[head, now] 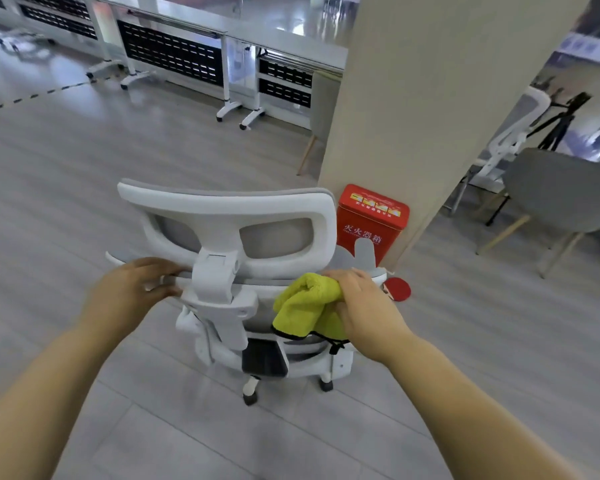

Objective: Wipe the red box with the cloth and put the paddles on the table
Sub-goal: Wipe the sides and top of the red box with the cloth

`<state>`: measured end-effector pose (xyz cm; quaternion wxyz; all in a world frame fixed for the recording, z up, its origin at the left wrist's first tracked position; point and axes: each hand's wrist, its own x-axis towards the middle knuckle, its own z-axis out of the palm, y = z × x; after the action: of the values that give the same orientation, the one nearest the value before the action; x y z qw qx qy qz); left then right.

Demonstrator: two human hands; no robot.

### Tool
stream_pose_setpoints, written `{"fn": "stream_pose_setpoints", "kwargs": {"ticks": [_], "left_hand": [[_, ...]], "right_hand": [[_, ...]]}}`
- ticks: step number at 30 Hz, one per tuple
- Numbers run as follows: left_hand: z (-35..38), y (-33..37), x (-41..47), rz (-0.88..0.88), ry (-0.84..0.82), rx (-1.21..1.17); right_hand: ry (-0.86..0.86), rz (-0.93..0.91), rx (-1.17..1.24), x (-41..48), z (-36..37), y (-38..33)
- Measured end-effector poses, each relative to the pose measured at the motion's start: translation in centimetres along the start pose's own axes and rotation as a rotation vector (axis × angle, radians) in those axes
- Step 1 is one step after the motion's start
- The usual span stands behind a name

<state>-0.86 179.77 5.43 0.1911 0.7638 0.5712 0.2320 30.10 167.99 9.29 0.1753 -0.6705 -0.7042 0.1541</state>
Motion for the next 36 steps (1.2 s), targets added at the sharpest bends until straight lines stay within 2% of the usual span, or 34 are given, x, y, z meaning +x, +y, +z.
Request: {"fn": "stream_pose_setpoints", "kwargs": {"ticks": [12, 22, 36], "left_hand": [[5.2, 7.4, -8.5, 0.014, 0.048, -0.107], [11.8, 17.3, -10.7, 0.304, -0.121, -0.214], [22.3, 32.1, -10.5, 0.44, -0.414, -0.192]], "right_hand": [[0.053, 0.134, 0.137, -9.1, -2.6, 6.0], [0.16, 0.336, 0.169, -18.5, -6.6, 15.3], [0.427, 0.576, 0.199, -32.8, -10.7, 23.8]]}}
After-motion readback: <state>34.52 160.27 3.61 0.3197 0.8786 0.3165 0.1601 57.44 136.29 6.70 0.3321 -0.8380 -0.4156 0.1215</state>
